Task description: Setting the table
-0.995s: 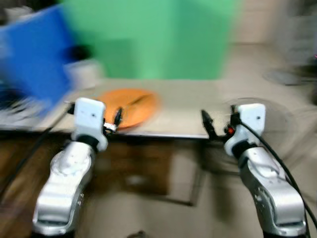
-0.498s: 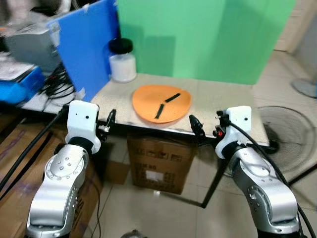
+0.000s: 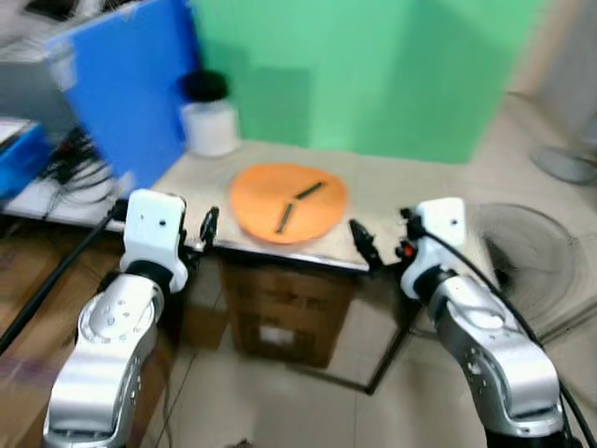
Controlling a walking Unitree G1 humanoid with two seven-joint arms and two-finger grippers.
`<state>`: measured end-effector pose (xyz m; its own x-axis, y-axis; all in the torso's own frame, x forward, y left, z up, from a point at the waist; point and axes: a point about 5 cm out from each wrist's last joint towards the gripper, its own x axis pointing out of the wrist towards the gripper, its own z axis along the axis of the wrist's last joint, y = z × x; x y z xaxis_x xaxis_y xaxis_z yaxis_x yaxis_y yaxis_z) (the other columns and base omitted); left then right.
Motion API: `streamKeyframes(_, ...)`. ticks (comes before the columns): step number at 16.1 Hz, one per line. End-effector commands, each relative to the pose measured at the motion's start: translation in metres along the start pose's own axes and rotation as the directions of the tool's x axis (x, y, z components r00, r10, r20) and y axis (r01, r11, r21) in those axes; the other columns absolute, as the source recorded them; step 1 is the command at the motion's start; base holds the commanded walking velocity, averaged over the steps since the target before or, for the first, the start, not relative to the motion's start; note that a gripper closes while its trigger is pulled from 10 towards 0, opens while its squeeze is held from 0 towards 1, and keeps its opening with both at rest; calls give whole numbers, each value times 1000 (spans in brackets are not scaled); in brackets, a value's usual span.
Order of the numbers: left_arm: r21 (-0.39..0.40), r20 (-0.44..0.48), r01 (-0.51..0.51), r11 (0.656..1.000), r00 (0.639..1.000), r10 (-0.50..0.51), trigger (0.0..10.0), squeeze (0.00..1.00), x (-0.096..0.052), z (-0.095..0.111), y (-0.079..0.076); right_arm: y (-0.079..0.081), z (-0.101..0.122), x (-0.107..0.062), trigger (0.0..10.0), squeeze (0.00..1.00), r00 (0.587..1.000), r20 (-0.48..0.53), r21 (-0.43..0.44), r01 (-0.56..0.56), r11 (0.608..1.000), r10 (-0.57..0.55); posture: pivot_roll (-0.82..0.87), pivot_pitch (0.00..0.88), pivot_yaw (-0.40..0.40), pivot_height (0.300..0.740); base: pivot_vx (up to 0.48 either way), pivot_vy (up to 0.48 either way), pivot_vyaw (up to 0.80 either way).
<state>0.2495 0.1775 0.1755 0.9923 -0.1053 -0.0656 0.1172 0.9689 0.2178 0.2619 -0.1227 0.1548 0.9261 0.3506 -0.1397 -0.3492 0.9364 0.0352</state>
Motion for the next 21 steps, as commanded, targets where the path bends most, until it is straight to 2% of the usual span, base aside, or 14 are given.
streamKeyframes(1,11,6,2,1000,1000,-2,10000,0,-1,4,0,-1,4,1,10000,0,1000,3,-18,-5,1000,5,173,0,-2,740,281,0,800)
streamKeyframes(3,15,5,11,1000,1000,-11,10000,0,-2,4,-2,-2,4,1,10000,0,1000,4,-10,-4,1000,4,177,0,-5,740,285,0,800)
streamKeyframes(5,23,2,27,999,1000,-27,10000,0,-5,2,-1,-2,4,2,10000,0,1000,19,37,15,999,-16,183,0,-8,740,283,0,0)
streamKeyframes(11,37,0,67,997,998,-67,10000,0,-4,1,0,-3,5,4,10000,0,1000,15,40,18,999,-19,181,0,-6,740,286,0,0)
streamKeyframes(16,42,-7,140,989,990,-140,10000,0,2,-3,-2,-10,1,4,10000,0,999,-12,46,54,997,-53,160,0,2,740,286,0,0)
streamKeyframes(18,41,4,170,985,985,-171,10000,0,6,-1,-6,-11,2,3,10000,0,998,-15,56,63,996,-63,149,0,13,740,289,0,-800)
streamKeyframes(21,41,3,178,983,984,-178,10000,0,7,-2,-6,-9,0,3,10000,0,998,-25,71,54,996,-52,143,0,13,740,286,0,0)
